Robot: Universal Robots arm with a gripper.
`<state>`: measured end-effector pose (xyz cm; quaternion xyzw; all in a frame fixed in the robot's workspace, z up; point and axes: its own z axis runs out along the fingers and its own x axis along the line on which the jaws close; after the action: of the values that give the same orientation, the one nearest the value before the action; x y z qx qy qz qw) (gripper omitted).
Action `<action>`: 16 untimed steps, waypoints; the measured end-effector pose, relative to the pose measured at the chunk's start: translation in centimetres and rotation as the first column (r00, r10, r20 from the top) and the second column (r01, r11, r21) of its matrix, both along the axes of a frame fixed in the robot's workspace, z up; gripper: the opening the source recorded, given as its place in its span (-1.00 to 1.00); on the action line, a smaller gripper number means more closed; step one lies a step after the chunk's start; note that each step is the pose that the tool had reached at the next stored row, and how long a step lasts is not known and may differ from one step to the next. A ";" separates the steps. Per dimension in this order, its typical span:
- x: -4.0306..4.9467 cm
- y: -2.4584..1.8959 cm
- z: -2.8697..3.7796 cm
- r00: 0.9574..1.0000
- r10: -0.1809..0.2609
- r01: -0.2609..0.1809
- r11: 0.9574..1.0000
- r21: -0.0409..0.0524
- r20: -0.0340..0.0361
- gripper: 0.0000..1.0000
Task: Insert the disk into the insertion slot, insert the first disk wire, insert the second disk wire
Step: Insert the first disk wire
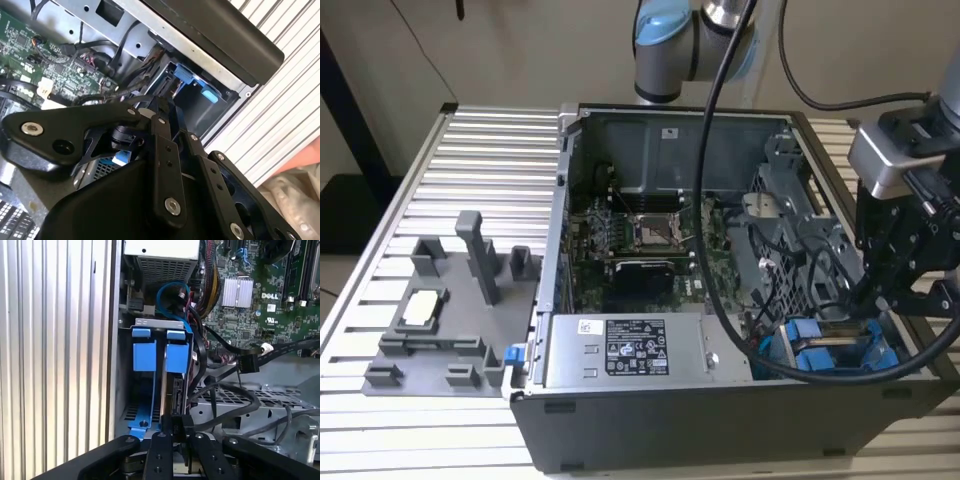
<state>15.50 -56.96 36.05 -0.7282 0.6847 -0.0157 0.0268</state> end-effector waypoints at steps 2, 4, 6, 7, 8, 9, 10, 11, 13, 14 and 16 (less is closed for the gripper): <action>0.01 0.00 -0.19 1.000 0.000 0.000 1.000 0.002 -0.001 -0.62; 0.02 0.00 -0.34 1.000 -0.002 0.002 1.000 0.006 -0.003 -0.62; 0.01 0.00 -0.46 1.000 -0.011 0.011 1.000 0.008 -0.004 -0.62; 0.01 0.00 -0.52 1.000 -0.018 0.018 1.000 0.010 -0.005 -0.62; 0.01 0.00 -0.58 1.000 -0.026 0.026 1.000 0.012 -0.005 -0.62; 0.02 0.01 -0.64 0.999 -0.033 0.033 0.999 0.013 -0.005 -0.62; 0.02 0.00 -0.69 0.999 -0.040 0.040 0.999 0.014 -0.005 -0.62; 0.02 0.00 -0.74 0.999 -0.045 0.045 0.999 0.014 -0.006 -0.62; 0.08 0.00 -0.82 0.999 -0.049 0.049 0.999 0.014 -0.013 -0.62; 0.09 0.00 -0.88 0.999 -0.050 0.051 0.999 0.014 -0.017 -0.62; 0.18 0.00 -0.98 0.998 -0.053 0.053 0.999 0.013 -0.025 -0.62</action>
<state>15.68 -56.96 35.07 -0.7098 0.7041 -0.0029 0.0230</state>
